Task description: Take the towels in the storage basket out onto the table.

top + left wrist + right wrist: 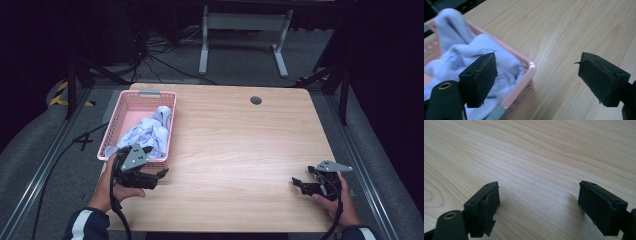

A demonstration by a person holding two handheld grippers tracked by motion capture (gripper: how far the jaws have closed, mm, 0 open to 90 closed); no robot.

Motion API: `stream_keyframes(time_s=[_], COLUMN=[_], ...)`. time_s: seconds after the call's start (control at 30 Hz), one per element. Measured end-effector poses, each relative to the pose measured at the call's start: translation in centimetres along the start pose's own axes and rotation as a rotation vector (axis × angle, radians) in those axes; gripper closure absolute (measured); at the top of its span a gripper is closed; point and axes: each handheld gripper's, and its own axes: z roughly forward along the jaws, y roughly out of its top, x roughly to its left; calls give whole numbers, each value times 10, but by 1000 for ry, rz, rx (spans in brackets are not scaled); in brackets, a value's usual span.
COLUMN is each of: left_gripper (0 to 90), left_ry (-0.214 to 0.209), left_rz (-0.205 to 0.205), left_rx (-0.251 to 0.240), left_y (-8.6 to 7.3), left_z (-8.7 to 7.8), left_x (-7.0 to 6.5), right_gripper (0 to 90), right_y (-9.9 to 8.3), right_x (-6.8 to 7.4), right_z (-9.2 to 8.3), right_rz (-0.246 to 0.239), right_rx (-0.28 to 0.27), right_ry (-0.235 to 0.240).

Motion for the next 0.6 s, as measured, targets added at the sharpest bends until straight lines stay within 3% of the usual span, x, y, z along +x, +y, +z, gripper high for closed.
stream_keyframes(time_s=[0.03, 0.13, 0.23, 0.37, 0.43, 0.6], left_gripper=[157, 157, 157, 157, 157, 157], left_ry=[25, 43, 76, 84, 75, 78], left_rz=[-9, -17, -27, -47, -60, -64], left_rx=[-1, 15, 69, 130, 135, 235], left_y=[1, 5, 9, 12, 15, 20], left_z=[-3, -5, -3, 4, 8, 27], left_x=[8, 23, 38, 54, 61, 75], right_gripper=[178, 178, 178, 179, 178, 178], right_y=[0, 0, 0, 0, 0, 0], right_x=[0, 0, 0, 0, 0, 0], right_z=[0, 0, 0, 0, 0, 0], right_rz=[1, 0, 1, 1, 1, 1], right_rx=[0, -1, 0, 1, 1, 0], right_ry=[0, 0, -1, -1, -1, -1])
